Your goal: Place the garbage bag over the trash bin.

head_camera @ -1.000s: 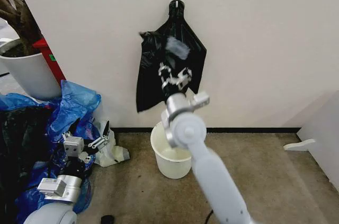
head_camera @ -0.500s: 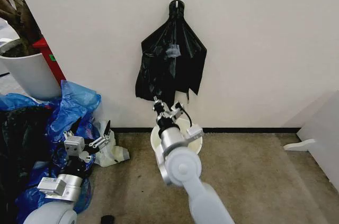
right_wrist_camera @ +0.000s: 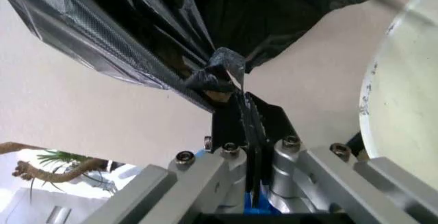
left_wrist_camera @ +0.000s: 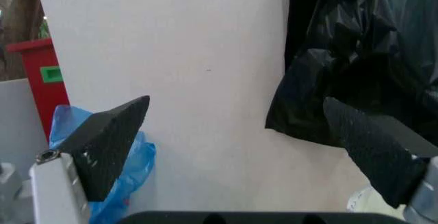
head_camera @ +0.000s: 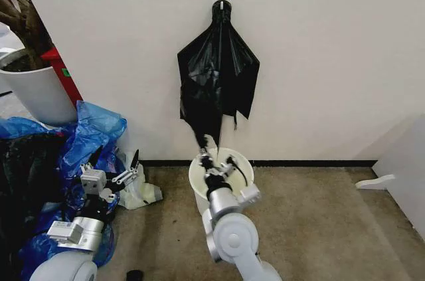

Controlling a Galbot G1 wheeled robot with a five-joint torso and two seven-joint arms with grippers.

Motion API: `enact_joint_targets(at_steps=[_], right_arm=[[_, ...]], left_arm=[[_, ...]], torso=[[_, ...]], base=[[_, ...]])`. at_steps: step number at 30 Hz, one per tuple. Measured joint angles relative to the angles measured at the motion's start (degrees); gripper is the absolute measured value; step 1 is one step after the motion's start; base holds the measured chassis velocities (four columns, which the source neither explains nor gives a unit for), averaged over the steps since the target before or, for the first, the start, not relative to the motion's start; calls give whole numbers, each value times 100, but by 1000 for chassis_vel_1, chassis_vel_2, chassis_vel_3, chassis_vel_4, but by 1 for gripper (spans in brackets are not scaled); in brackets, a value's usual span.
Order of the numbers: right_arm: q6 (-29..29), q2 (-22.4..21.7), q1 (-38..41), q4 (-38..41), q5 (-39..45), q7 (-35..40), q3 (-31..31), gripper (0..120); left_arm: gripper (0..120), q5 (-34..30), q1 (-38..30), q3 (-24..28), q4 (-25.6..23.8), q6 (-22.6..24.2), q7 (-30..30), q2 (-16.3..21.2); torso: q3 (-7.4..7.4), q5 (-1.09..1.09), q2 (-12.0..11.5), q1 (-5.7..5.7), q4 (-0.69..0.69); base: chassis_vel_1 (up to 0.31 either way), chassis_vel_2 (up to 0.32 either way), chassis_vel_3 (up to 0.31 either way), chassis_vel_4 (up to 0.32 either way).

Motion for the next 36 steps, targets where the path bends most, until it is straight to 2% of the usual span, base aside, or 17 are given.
enact_joint_targets(at_steps=[7,13,18,20,21,24,27,33,36], right_arm=[[-32,-157,553,246,71,237,49,0],[-255,-531,1197,309,419,368,214,0],[-811,-1157,1495,229,648,18,483,0],[-877,-1247,1511,224,650,-36,504,0],[-1038,-1505,1542,218,648,-150,555,0],[-1208,-1881,1605,265,644,-305,676,0],[-1257,-2027,1696,343,665,-325,747,0],[-1354,-2167,1826,424,684,-321,767,0],[-1399,-2242,1740,356,506,-431,725,0]], left_arm=[[100,32,1,19,-34,0,8,-29],[100,43,41,-8,-107,0,16,-39],[100,43,44,-40,-115,15,26,-7],[100,43,38,-42,-115,20,33,3],[100,40,14,-43,-121,46,52,31],[100,37,-73,-12,-117,105,76,84],[100,37,-161,52,-75,160,88,123],[100,-93,-772,573,10,550,33,536],[100,-540,-1500,1064,41,952,-72,916]], torso=[[0,1,-1,0,1],[1,1,-1,1,0],[1,2,-1,1,0],[1,2,-1,1,0],[1,2,-1,1,0],[1,2,-1,1,-1],[1,1,-1,1,-1],[1,-1,-1,1,2],[1,1,-1,1,-1]], base=[[0,0,0,0],[0,0,0,0],[0,0,0,0],[0,0,0,0],[0,0,0,0],[0,0,0,0],[0,0,0,0],[0,0,0,0],[0,0,0,0]])
